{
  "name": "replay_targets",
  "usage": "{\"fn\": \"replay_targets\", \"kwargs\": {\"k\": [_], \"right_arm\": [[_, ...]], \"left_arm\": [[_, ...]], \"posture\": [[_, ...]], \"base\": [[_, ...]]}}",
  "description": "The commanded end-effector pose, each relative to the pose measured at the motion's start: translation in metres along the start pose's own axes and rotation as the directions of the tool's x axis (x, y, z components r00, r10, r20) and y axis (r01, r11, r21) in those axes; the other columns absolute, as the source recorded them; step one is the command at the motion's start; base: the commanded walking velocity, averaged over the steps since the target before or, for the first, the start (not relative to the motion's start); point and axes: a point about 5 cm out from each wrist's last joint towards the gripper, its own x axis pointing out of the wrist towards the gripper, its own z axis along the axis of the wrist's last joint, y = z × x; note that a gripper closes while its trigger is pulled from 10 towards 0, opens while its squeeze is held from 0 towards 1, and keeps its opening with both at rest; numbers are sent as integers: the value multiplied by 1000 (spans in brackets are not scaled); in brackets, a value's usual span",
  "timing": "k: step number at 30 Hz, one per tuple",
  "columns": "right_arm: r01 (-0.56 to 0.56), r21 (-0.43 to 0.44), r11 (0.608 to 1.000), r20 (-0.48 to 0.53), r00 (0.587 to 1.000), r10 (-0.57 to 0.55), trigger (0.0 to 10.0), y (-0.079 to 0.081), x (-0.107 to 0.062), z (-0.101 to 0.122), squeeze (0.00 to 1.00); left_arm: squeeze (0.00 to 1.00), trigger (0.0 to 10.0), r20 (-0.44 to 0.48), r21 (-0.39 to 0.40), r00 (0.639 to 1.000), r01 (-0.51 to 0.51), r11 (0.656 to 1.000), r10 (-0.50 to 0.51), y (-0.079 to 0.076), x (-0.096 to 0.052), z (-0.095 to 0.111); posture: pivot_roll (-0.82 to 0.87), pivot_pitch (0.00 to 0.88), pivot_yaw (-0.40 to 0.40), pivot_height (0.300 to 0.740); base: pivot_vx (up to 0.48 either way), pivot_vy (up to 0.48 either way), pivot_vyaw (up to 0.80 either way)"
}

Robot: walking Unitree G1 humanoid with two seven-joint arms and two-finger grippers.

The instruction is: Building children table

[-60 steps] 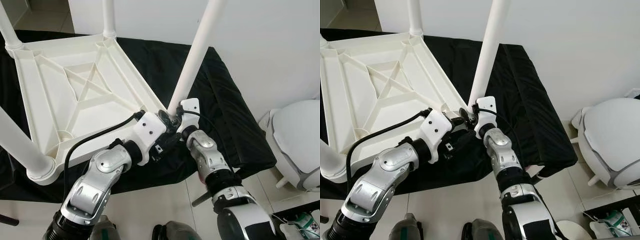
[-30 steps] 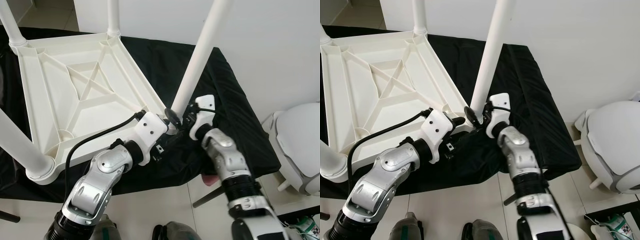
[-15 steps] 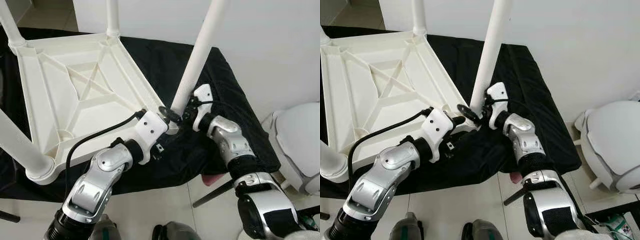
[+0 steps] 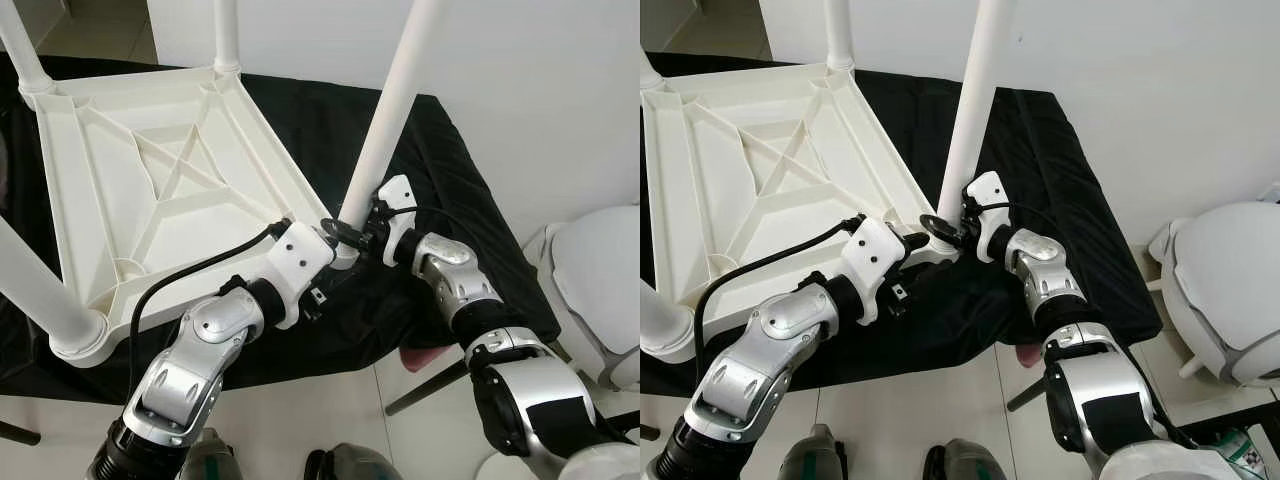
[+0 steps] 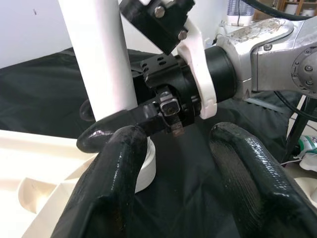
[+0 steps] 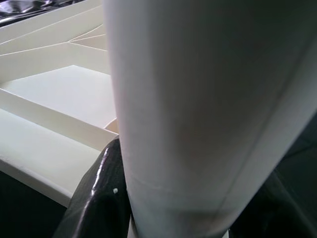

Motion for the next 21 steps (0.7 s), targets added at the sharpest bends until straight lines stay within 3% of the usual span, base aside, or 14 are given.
{"fn": "replay_targets", "kwargs": {"k": [1, 9, 10, 11, 12, 21], "right_arm": [[-10, 14, 1000, -28, 1000, 10, 0, -1, -7, -9, 0], [42, 45, 998, 22, 999, -43, 0, -2, -12, -10, 0], [81, 58, 995, 44, 995, -84, 3804, 0, -12, -9, 0], [92, 60, 994, 48, 994, -95, 3804, 0, -12, -8, 0], [101, 57, 993, 59, 993, -104, 10000, 2, -12, -8, 0], [205, 77, 976, 127, 969, -213, 10000, 5, -11, 2, 0]], "left_arm": [[0, 10000, -5, -4, 1000, -25, 1000, 25, -1, -1, -1], [0, 10000, -24, -14, 999, -25, 1000, 24, 0, -1, -7], [0, 10000, -37, -29, 998, -47, 998, 46, 2, 0, -13], [0, 10000, -39, -32, 998, -53, 998, 52, 3, 1, -14], [0, 10000, -45, -43, 997, -70, 997, 68, 4, 1, -16], [0, 10000, -86, -62, 978, -197, 978, 192, 18, 2, -27]], "posture": [[38, 0, -118, 740], [21, 0, -111, 740], [18, 2, -109, 740], [18, 2, -109, 740], [17, 5, -105, 740], [16, 4, -101, 740]], "base": [[0, 0, 0], [0, 0, 0], [0, 0, 0], [0, 0, 0], [0, 0, 0], [0, 0, 0]]}}
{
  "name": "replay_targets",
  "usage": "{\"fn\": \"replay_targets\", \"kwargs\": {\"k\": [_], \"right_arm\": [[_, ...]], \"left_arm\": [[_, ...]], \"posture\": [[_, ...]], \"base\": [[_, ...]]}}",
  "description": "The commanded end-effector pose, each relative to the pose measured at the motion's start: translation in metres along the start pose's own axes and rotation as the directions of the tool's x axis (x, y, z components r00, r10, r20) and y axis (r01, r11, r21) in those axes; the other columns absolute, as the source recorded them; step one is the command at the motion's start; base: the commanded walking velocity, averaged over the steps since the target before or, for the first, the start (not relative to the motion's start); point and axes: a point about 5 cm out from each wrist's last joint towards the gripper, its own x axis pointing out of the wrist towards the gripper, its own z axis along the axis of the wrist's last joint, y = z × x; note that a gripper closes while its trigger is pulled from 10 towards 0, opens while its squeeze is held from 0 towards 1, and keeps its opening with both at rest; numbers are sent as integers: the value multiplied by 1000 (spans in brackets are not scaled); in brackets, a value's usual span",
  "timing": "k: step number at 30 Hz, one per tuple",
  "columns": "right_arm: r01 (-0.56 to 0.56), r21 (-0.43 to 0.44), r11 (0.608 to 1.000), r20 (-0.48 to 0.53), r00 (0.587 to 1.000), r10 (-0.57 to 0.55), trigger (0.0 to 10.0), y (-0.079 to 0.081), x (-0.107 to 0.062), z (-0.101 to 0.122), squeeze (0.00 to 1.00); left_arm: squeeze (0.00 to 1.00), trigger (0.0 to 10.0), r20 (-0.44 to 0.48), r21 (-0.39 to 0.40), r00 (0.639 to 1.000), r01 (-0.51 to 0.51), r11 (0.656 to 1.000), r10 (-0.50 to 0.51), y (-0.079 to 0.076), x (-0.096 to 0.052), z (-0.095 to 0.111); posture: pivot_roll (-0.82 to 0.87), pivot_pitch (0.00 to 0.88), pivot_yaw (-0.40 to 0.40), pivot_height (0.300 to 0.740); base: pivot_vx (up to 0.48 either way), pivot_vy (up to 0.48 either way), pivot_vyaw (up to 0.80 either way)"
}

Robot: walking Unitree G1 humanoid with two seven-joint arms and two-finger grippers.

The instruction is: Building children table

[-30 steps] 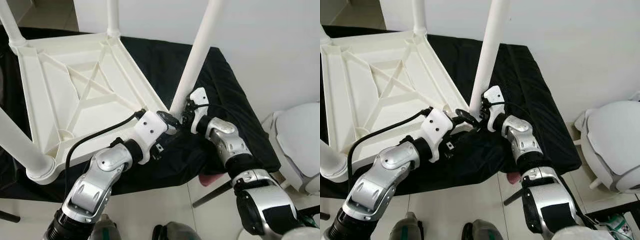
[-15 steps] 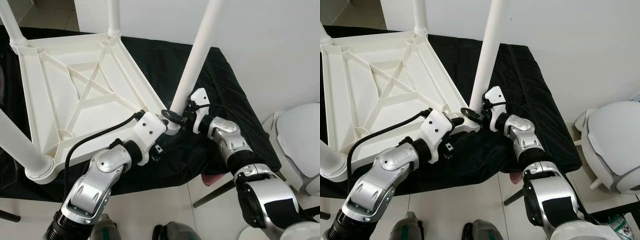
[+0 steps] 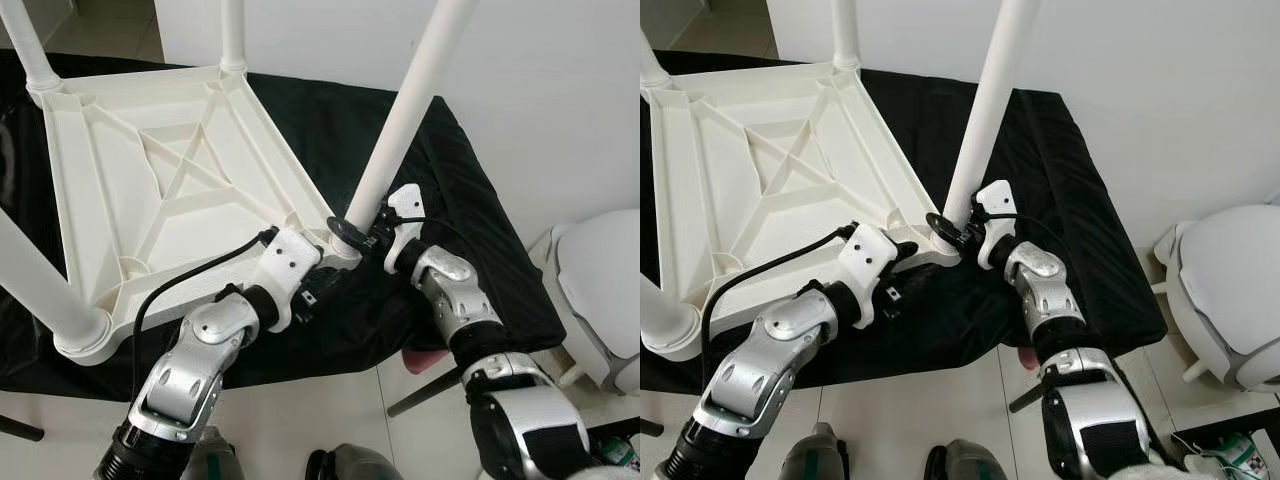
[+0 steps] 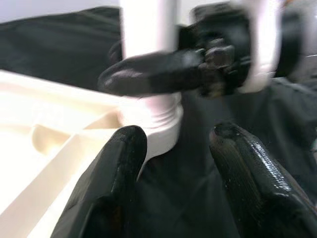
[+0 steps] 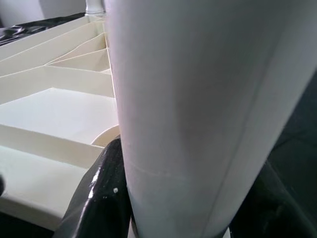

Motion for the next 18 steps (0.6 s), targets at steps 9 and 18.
{"fn": "replay_targets", "kwargs": {"k": [9, 18], "right_arm": [[279, 79, 957, 103, 953, -286, 10000, 15, -3, 5, 0], [503, 113, 857, 62, 857, -511, 10000, 31, -6, -2, 0]], "left_arm": [[0, 10000, 14, -44, 981, -193, 980, 194, 13, 6, -4], [0, 10000, 33, -58, 985, -168, 984, 170, 8, 9, -5]], "posture": [[9, 6, -106, 740], [8, 4, -117, 740]], "base": [[0, 0, 0], [0, 0, 0]]}}
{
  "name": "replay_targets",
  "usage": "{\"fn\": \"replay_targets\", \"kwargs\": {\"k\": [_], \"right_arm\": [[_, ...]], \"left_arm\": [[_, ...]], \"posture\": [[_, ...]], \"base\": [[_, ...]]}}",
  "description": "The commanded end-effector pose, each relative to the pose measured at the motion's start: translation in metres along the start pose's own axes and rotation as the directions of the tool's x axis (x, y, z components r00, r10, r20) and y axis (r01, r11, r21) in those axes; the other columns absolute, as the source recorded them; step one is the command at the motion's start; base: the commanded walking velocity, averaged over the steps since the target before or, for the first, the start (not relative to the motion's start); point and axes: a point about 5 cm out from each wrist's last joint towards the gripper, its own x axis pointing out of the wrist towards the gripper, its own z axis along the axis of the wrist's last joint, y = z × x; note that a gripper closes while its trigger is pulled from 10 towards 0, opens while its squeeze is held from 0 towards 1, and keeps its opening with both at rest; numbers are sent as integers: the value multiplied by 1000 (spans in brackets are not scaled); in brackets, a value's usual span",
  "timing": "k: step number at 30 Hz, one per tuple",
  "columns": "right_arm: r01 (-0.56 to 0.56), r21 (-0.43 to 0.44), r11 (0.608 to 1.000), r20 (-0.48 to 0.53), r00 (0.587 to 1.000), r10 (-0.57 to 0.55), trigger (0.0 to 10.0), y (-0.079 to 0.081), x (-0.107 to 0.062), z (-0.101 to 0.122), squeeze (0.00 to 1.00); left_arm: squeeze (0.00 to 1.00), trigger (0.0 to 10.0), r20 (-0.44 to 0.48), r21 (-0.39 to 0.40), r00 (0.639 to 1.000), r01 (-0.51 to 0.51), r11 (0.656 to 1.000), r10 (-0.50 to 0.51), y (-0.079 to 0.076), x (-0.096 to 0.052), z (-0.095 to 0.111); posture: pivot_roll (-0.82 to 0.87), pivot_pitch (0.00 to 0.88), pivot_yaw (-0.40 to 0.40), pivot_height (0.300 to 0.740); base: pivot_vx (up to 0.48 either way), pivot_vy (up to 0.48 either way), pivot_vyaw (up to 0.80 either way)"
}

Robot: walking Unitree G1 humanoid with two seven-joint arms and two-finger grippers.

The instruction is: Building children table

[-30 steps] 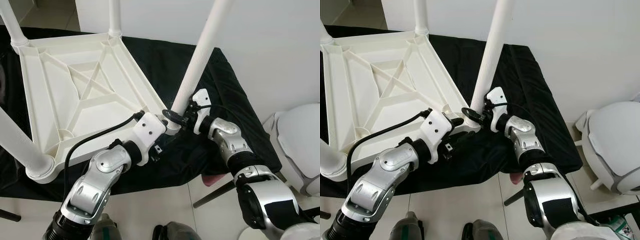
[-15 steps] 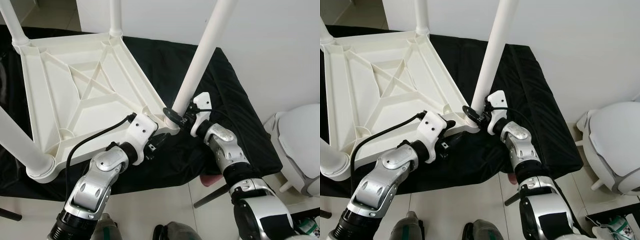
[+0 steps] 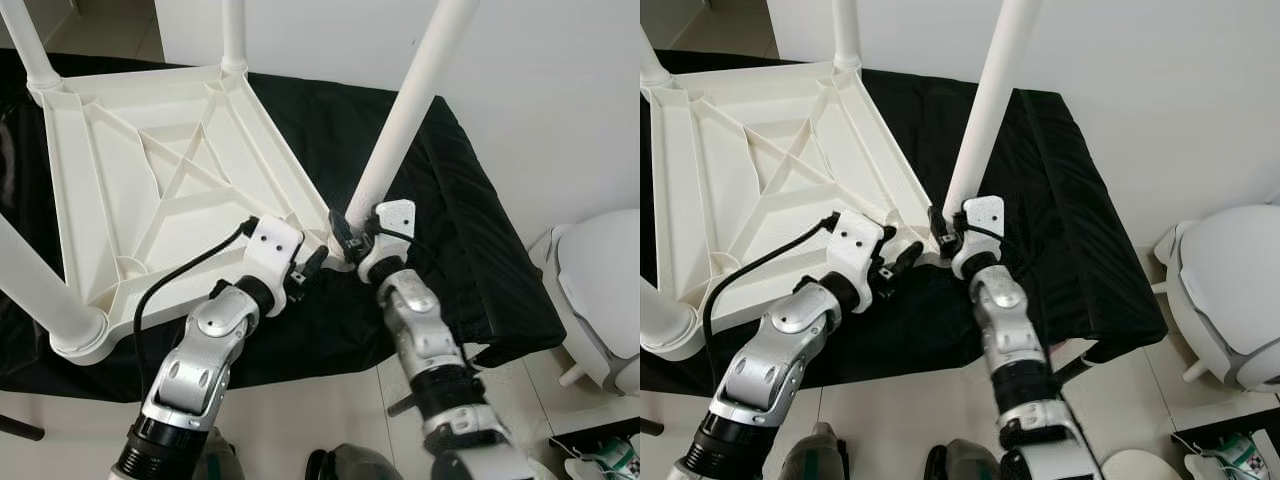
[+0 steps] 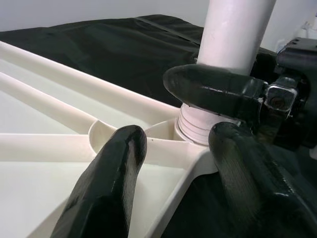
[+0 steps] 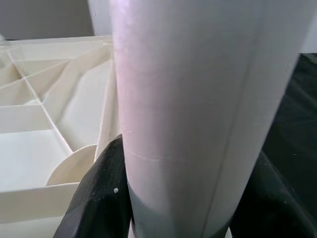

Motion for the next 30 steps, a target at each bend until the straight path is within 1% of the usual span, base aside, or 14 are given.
{"fn": "replay_targets", "kwargs": {"k": [1, 9, 10, 12, 14, 15, 16, 18, 19, 21, 23, 26, 28, 30], "right_arm": [[59, 10, 998, 7, 998, -59, 10000, -9, -2, 2, 0], [75, -16, 997, -4, 997, -75, 10000, -16, -4, 4, 0], [47, 11, 999, 4, 999, -47, 10000, -17, -5, 6, 1000], [47, 11, 999, 4, 999, -47, 10000, -17, -5, 6, 1000], [-32, 31, 999, 54, 998, 31, 10000, -25, -3, 17, 1000], [-32, 31, 999, 54, 998, 31, 10000, -25, -3, 17, 1000], [-82, 31, 996, 69, 994, 80, 10000, -30, -2, 22, 725], [-110, 28, 994, 74, 991, 107, 10000, -34, -1, 25, 725], [-208, 34, 978, 66, 976, 205, 10000, -37, -1, 28, 0], [-244, 11, 970, 60, 968, 243, 10000, -38, -1, 28, 0], [-334, -32, 942, 33, 942, 335, 10000, -42, 0, 28, 0], [-366, -35, 930, 15, 930, 367, 10000, -43, 1, 27, 0], [-451, -54, 891, -40, 893, 449, 10000, -44, 3, 23, 0], [-481, -72, 874, -71, 876, 477, 10000, -45, 6, 21, 0]], "left_arm": [[0, 10000, -10, -7, 1000, 14, 1000, -14, -4, 0, -4], [0, 10000, -3, 11, 1000, 29, 1000, -29, -7, -1, -3], [0, 10000, 0, 19, 1000, 20, 1000, -20, -6, -1, -3], [0, 10000, 0, 19, 1000, 20, 1000, -20, -6, -1, -3], [0, 10000, 11, 40, 1000, 8, 999, -8, -4, -1, 0], [0, 10000, 11, 40, 1000, 8, 999, -8, -4, -1, 0], [0, 10000, 16, 47, 1000, 7, 999, -7, -4, -1, 0], [0, 10000, 18, 51, 1000, 7, 999, -8, -4, -2, 1], [0, 10000, 20, 57, 1000, 8, 998, -9, -5, -2, 1], [0, 10000, 20, 60, 1000, 8, 998, -9, -4, -2, 1], [0, 10000, 22, 67, 1000, 11, 998, -12, -5, -1, 1], [0, 10000, 23, 71, 1000, 13, 997, -14, -5, -1, 1], [0, 10000, 26, 77, 999, 17, 997, -19, -5, -2, 2], [0, 10000, 28, 80, 999, 20, 997, -22, -5, -2, 3]], "posture": [[8, 4, -117, 740], [8, 4, -117, 740], [8, 4, -117, 740], [8, 4, -117, 740], [13, 2, -116, 740], [13, 2, -116, 740], [12, 0, -116, 740], [12, 0, -116, 740], [12, 0, -116, 740], [16, 0, -113, 740], [16, 0, -110, 740], [17, 0, -109, 740], [21, 0, -108, 740], [20, 0, -107, 740]], "base": [[0, 0, 0], [0, 0, 0], [0, 0, 0], [0, 0, 0], [0, 0, 0], [0, 0, 0], [0, 0, 0], [0, 0, 0], [0, 0, 0], [0, 0, 0], [0, 0, 0], [0, 0, 0], [0, 0, 0], [0, 0, 0]]}}
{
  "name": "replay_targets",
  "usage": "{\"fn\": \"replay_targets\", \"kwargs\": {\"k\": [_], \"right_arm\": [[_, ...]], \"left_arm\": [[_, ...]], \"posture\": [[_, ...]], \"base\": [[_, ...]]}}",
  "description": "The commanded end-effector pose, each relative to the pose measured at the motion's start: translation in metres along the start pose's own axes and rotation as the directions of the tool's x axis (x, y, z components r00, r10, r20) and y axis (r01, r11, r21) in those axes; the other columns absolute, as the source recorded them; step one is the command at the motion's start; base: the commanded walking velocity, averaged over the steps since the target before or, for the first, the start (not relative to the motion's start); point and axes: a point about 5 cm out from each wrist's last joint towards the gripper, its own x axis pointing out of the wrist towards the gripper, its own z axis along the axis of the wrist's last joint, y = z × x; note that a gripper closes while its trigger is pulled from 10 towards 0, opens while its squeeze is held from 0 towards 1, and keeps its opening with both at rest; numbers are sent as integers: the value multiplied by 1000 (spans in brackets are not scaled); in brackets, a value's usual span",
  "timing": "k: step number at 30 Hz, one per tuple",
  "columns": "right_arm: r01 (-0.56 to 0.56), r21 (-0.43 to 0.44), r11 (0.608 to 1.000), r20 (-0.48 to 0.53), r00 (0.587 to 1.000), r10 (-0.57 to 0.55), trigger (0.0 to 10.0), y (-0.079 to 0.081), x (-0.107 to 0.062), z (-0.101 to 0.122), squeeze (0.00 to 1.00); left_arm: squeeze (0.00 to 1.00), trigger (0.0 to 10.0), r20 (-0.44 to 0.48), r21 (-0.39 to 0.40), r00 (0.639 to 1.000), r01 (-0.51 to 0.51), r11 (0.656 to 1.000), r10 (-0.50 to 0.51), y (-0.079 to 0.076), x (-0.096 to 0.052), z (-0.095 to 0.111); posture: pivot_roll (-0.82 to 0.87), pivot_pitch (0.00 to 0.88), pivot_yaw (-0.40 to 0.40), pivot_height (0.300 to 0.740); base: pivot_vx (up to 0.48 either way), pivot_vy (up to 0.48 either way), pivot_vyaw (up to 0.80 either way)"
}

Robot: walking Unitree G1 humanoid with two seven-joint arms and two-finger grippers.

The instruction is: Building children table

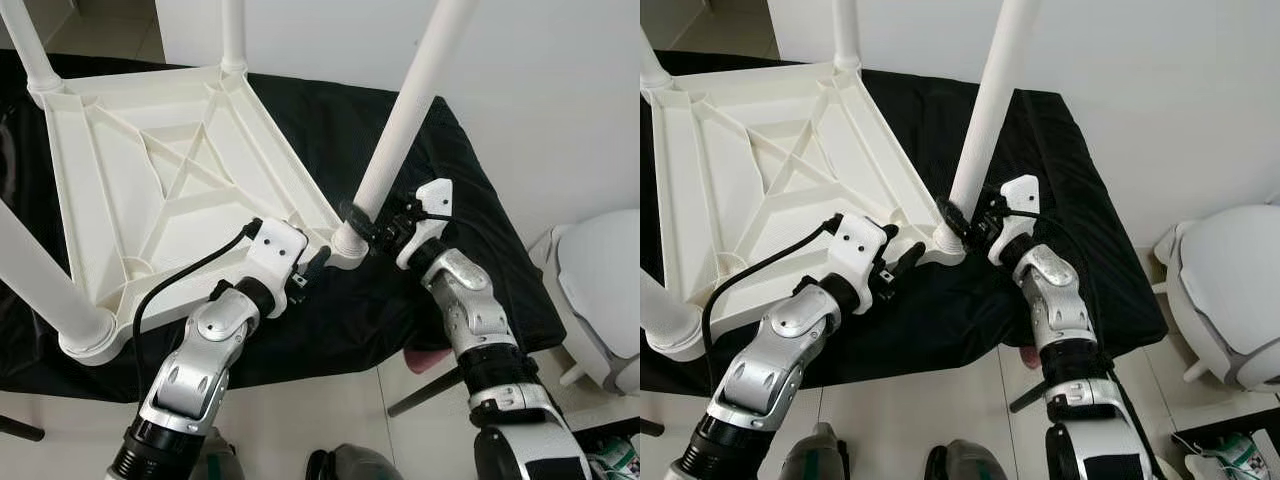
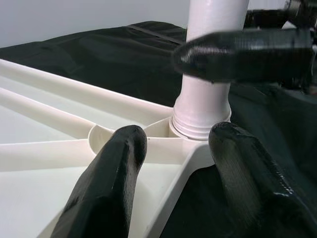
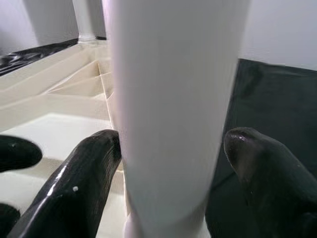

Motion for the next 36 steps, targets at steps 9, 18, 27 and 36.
{"fn": "replay_targets", "kwargs": {"k": [9, 18, 27, 36], "right_arm": [[-139, -46, 989, -125, 983, 133, 1216, -3, 17, -12, 0], [-170, -34, 985, -141, 976, 164, 0, -3, 21, -13, 0], [-89, -18, 996, -132, 988, 85, 10000, -9, 15, -18, 0], [54, -47, 997, -95, 994, -58, 10000, -4, 15, -15, 0]], "left_arm": [[0, 10000, 25, 28, 1000, 9, 1000, -10, -4, 3, 4], [0, 10000, 29, 26, 1000, -1, 1000, 0, -3, 1, 5], [0, 10000, 25, 12, 1000, 6, 1000, -6, -5, -3, 4], [0, 10000, 24, 7, 999, 29, 1000, -29, -8, -1, 4]], "posture": [[32, 0, -118, 740], [46, 0, -128, 740], [25, 8, -125, 740], [4, 13, -118, 740]], "base": [[0, 0, 0], [0, 0, 0], [0, 0, 0], [0, 0, 0]]}}
